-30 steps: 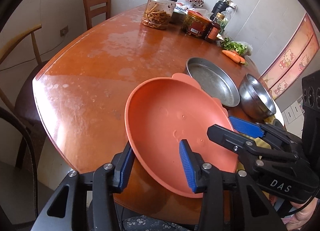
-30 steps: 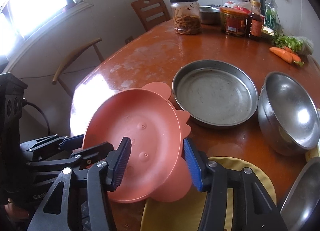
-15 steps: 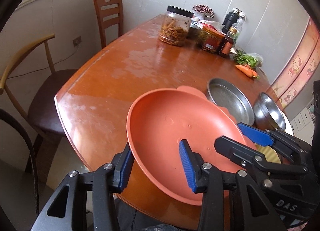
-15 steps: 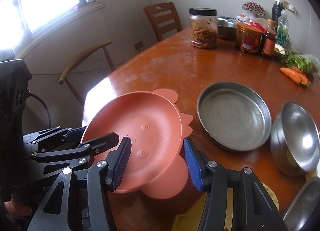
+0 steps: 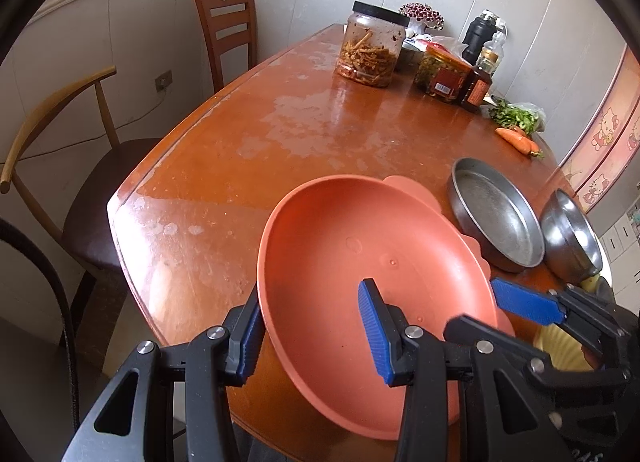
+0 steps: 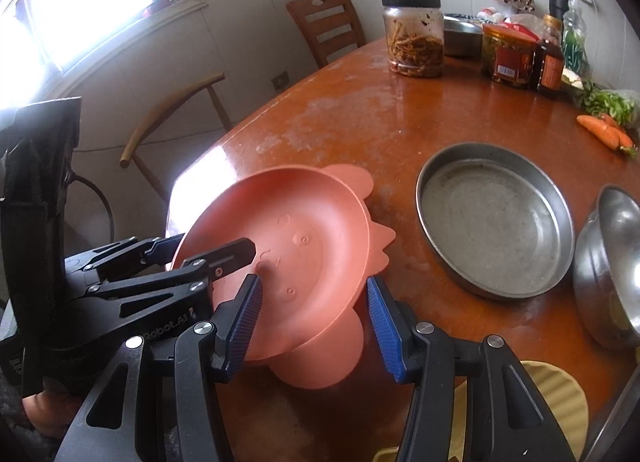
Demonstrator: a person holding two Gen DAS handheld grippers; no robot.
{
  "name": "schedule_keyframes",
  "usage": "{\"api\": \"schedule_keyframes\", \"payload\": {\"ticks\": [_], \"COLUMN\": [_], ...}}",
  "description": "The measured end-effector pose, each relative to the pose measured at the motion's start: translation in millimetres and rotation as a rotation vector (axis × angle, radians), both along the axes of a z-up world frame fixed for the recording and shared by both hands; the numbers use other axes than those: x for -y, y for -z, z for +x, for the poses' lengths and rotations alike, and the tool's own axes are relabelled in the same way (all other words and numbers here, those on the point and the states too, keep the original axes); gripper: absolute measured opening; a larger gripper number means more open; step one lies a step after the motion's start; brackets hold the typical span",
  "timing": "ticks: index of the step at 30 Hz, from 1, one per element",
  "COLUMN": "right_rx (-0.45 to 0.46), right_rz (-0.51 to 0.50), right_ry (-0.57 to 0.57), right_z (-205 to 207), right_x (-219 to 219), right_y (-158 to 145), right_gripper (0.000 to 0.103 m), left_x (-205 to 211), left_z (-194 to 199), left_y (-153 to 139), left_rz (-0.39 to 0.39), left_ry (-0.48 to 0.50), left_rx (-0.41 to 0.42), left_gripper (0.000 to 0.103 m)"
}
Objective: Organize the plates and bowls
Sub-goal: 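Carry the orange plate toward the table edge and set it down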
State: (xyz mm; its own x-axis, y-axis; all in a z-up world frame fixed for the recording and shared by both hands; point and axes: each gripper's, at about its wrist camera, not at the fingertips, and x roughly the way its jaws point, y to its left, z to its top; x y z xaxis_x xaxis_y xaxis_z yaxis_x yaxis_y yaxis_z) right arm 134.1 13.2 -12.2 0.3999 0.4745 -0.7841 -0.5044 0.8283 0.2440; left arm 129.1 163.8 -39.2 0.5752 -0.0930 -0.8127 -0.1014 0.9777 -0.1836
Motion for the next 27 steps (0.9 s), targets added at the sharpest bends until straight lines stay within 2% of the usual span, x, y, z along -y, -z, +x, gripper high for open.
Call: {"api": "schedule_keyframes", "payload": {"ticks": [9, 18, 22, 27], "right_rx": [0.018, 0.035, 0.056, 0.098], "right_rz": [-0.009, 0.007, 0.017, 0.038], "right_ry": [-0.013, 0.034, 0.052, 0.072], "right_z": [-1.7, -3.8, -6.5, -16.3], "right_x": [-2.6, 10.6, 19.1, 30.1], "right_y": [0.7, -7.8, -14.8, -26.0], "right_gripper": [0.057, 0.057, 0.064, 0.065], "left_x": [-6.7, -6.9, -0.7, 8.9], "left_z": [0.5, -6.8, -11.6, -19.3], "left_y": [-1.3, -16.2, -25.5, -38.4], "left_rz": [-0.021, -0.013, 0.006, 0.014], "left_ry": [-0.014, -0.029, -0.026, -0.013], "left_rx": [0.005, 0.039, 0.058, 0.086], "left_gripper": [0.045, 0.045, 0.046, 0.050]}}
